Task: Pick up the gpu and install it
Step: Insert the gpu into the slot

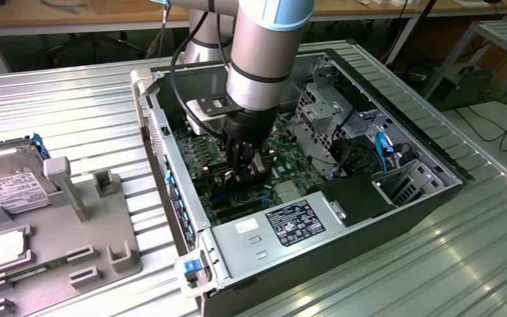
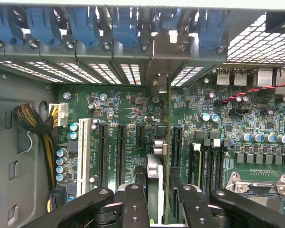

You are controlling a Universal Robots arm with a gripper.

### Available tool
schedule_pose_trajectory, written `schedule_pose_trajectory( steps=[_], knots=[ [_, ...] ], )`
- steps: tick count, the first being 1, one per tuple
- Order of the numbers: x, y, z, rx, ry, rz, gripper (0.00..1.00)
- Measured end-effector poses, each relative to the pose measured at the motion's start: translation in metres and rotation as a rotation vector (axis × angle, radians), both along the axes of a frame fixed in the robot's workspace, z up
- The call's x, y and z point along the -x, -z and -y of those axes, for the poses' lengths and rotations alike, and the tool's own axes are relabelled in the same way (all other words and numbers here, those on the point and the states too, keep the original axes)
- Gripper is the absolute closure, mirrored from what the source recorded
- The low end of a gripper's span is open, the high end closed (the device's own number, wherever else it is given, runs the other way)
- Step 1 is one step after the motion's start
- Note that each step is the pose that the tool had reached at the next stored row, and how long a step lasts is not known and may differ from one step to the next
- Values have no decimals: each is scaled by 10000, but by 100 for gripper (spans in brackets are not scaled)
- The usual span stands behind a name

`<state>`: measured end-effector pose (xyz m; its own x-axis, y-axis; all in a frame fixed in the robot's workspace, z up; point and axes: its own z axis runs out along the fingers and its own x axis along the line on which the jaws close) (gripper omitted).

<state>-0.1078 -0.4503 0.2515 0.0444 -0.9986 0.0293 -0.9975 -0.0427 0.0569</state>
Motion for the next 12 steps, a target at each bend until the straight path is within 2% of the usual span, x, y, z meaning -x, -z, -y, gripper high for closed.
schedule_pose_trajectory(
  steps=[9, 12],
  knots=[
    [0, 1, 2, -5, -1, 1, 71],
    [0, 0, 19, -84, 0, 0, 71]
  ],
)
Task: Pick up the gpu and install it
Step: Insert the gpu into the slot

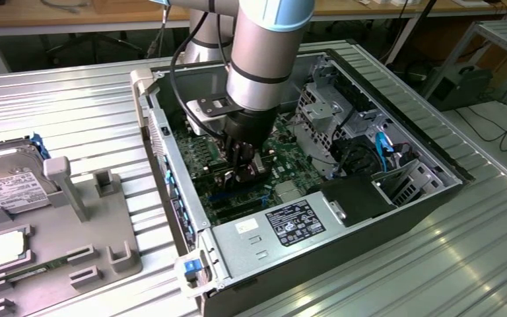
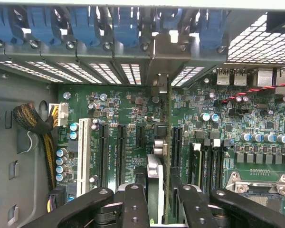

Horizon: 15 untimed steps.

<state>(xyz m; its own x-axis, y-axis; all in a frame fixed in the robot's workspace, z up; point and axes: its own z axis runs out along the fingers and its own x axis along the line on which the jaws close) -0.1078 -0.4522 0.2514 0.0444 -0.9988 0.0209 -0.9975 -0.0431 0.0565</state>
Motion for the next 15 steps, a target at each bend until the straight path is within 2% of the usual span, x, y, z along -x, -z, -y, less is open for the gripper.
schedule_pose_trajectory(
  steps=[1, 8, 15],
  knots=[
    [1, 0, 9, -50, 1, 0, 71],
    [0, 1, 46, -183, 0, 2, 71],
    [0, 0, 57, -192, 1, 0, 71]
  ],
)
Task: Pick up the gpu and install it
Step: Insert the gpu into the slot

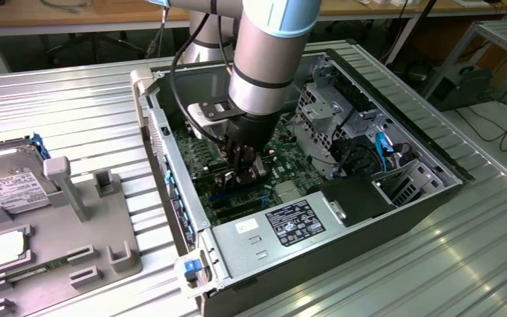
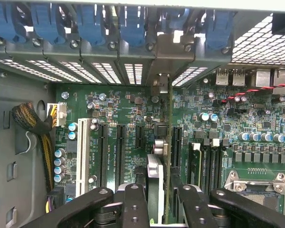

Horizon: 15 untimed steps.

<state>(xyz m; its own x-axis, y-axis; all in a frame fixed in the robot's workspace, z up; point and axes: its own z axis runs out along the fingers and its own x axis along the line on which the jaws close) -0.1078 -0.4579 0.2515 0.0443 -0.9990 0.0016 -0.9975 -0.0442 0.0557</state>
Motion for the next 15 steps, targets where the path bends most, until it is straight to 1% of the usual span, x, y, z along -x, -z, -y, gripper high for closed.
schedule_pose_trajectory(
  steps=[9, 11, 13, 15],
  knots=[
    [0, 6, 0, 2, 0, -1, 71],
    [0, 26, 0, 5, -1, -2, 71],
    [-1, 64, -1, -11, -1, 6, 71],
    [0, 69, 0, 0, 0, 0, 71]
  ],
)
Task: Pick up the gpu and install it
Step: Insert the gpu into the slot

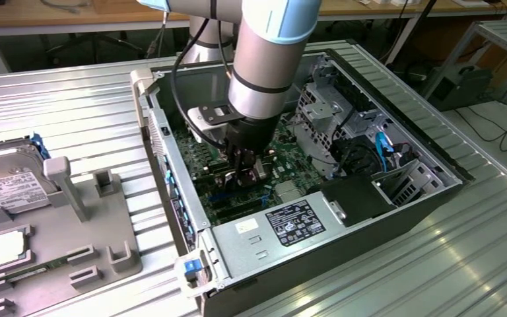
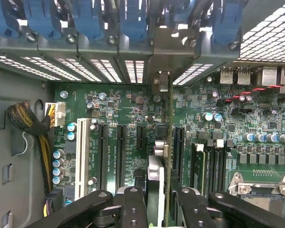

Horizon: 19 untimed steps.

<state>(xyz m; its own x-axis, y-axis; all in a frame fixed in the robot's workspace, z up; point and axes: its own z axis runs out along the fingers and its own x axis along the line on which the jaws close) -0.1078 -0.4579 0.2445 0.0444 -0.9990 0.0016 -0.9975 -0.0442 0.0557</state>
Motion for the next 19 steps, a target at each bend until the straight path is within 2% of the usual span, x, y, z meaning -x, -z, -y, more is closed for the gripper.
schedule_pose_trajectory(
  steps=[11, 15, 19],
  knots=[
    [0, 0, 0, 0, 0, 0, 71],
    [0, 0, -38, 34, 0, 0, 71],
    [0, 0, -39, 34, 0, 0, 71]
  ],
)
